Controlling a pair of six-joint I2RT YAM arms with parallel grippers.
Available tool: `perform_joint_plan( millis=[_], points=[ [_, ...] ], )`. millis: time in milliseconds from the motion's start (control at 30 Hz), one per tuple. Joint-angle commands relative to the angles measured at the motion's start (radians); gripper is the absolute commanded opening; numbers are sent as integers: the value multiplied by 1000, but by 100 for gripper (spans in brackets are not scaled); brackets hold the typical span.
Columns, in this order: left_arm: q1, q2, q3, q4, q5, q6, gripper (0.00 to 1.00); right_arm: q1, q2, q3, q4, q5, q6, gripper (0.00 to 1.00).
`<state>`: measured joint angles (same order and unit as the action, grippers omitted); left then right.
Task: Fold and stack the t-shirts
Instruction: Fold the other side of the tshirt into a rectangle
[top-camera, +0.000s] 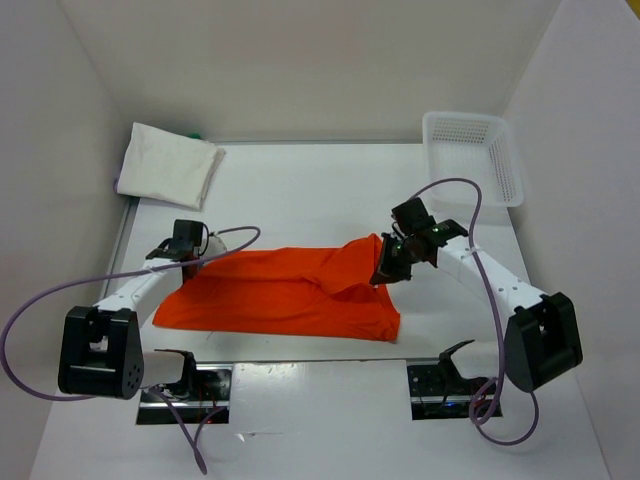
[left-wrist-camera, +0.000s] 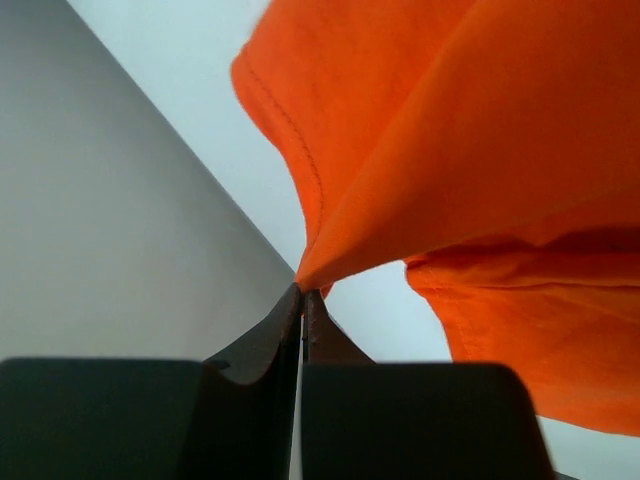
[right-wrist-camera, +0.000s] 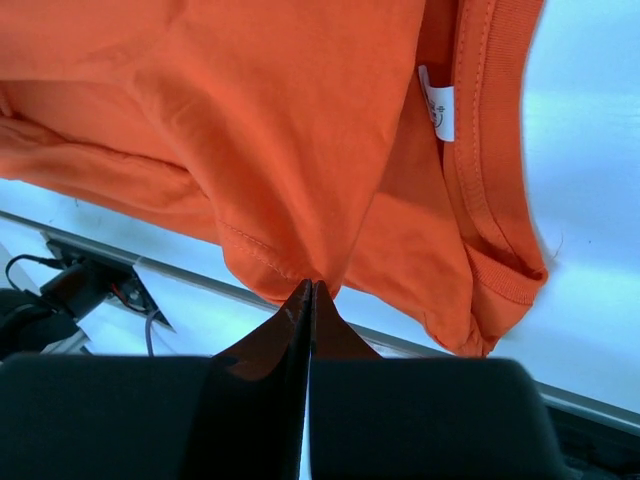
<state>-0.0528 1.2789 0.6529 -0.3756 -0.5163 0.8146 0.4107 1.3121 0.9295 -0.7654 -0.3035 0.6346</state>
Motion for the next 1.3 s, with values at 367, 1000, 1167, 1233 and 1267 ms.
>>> perform_joint_plan(
  millis=[367,1000,1167,1233,1267],
  points=[
    [31,108,86,122,-74,40,0,0,-139,39,-87,-72,17,0],
    [11,233,264,254,-64,18,0,74,-165,-86,-45,-113,97,0],
    [11,316,362,299,-76,9,0,-28,62,159,-43,-19,-24,0],
    [11,368,407,310,-88,-24,0,-68,131,322,-54,-2,-61,0],
    [11,384,447,310,-112,-34,0,-97,162,371,-63,7,-85,0]
  ],
)
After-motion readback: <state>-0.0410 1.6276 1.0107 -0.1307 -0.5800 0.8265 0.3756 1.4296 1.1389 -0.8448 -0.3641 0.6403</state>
